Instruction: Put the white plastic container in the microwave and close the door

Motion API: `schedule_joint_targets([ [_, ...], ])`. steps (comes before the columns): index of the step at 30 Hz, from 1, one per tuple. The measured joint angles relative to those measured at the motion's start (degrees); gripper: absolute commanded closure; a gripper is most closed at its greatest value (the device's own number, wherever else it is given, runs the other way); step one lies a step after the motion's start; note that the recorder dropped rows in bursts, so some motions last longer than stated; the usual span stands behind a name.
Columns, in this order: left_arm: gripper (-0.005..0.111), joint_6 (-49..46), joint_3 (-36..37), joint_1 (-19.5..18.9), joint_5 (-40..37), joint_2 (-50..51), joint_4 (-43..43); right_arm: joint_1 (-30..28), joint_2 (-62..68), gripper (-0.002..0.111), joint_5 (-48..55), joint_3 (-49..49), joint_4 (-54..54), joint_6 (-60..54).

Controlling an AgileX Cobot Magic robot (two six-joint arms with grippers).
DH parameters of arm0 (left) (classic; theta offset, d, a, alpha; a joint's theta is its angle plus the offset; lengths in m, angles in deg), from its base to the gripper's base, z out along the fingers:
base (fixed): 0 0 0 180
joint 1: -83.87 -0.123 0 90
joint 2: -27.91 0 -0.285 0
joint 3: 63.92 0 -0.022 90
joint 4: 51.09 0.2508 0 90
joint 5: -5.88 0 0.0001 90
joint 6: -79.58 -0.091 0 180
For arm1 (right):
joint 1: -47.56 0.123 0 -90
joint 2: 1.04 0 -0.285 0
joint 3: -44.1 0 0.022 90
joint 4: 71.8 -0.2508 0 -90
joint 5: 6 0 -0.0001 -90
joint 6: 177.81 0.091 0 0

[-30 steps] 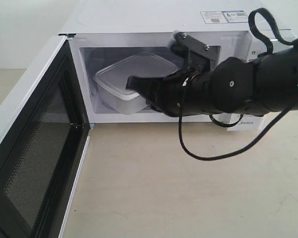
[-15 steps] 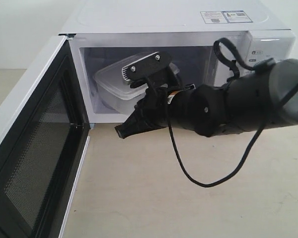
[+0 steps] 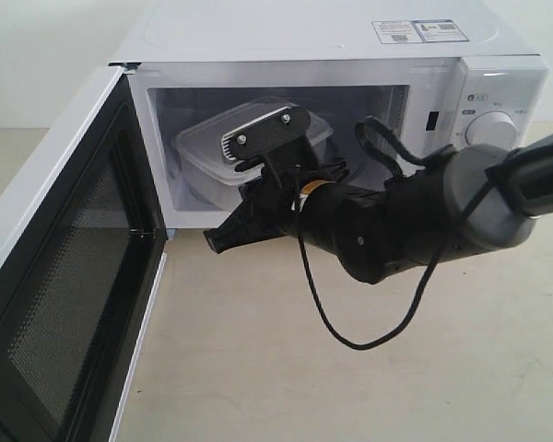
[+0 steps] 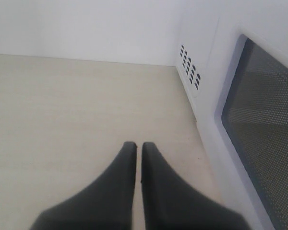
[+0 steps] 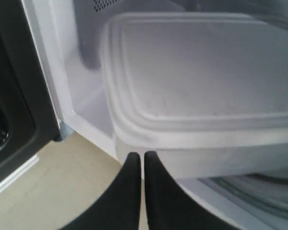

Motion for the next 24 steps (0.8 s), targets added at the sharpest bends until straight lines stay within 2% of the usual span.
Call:
schedule_joint_targets([
  [11,0.102,0.0,0.0,0.0,0.0,0.0,0.0,-0.61,5.29,0.108,0.24,-8.85,0.21,1.54],
  [16,0.102,0.0,0.0,0.0,0.0,0.0,0.0,-1.63,5.67,0.108,1.58,-9.93,-0.61,1.31],
  [21,0.102,0.0,0.0,0.0,0.0,0.0,0.0,-1.71,5.67,0.108,6.63,-10.16,-0.61,0.98],
  [24,0.102,0.0,0.0,0.0,0.0,0.0,0.0,-1.71,4.93,0.108,14.61,-10.03,-0.61,-1.16],
])
